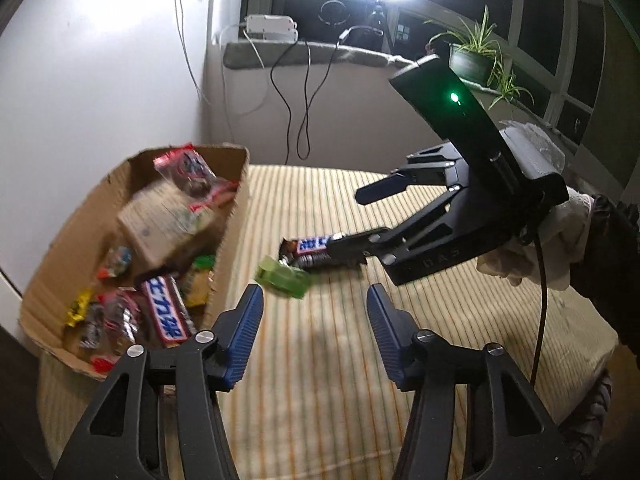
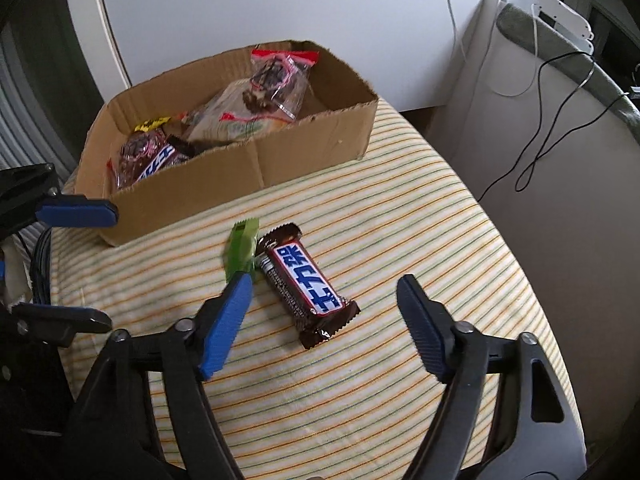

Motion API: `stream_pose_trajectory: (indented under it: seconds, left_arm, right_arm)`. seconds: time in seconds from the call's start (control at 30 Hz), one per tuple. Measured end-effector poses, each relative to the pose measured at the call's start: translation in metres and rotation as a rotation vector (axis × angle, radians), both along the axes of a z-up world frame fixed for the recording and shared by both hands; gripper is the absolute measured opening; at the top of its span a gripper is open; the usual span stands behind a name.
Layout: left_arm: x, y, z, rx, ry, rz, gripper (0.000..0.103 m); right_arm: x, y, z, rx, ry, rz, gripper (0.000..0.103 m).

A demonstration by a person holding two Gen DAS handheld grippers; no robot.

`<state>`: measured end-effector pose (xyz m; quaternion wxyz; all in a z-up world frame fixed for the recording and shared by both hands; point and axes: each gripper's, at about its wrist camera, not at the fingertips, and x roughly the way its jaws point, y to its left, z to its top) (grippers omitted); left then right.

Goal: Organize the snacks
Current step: 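Move both tools back to the bed, right tool closing on the last Snickers bar, then lift Snickers bar with right tool while left tool grasps the green candy packet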

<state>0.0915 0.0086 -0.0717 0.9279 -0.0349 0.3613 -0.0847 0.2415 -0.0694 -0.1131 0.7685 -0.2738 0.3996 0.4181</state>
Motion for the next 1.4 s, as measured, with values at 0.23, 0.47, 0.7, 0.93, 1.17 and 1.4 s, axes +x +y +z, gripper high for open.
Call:
stream_pose_trajectory:
  seconds: [0.23, 0.47, 0.7, 0.93, 1.17, 1.4]
  left_arm:
    - [0.007, -0.014, -0.019, -0.003, 0.050, -0.007, 0.049]
    - [0.024, -0.018, -0.035, 0.007, 0.097, 0.007, 0.048]
    - [0.036, -0.020, -0.048, 0.023, 0.140, 0.027, 0.045]
    - [0.052, -0.029, -0.049, 0.034, 0.169, 0.046, 0.045]
    - [0.075, -0.034, -0.051, 0.035, 0.204, 0.109, 0.049]
    - [0.076, -0.036, -0.048, 0.035, 0.202, 0.186, 0.050]
  right_arm:
    - [0.007, 0.005, -0.014, 0.000, 0.016, 0.019, 0.064]
    - [0.013, 0.009, -0.022, 0.025, 0.051, 0.046, 0.057]
    - [0.012, 0.013, -0.034, 0.013, 0.083, 0.085, 0.051]
    - [0.026, -0.002, -0.033, 0.047, 0.114, 0.006, 0.030]
    - [0.021, -0.031, -0.032, 0.037, 0.093, -0.045, 0.030]
    - [0.020, -0.059, -0.030, 0.045, 0.066, -0.096, 0.030]
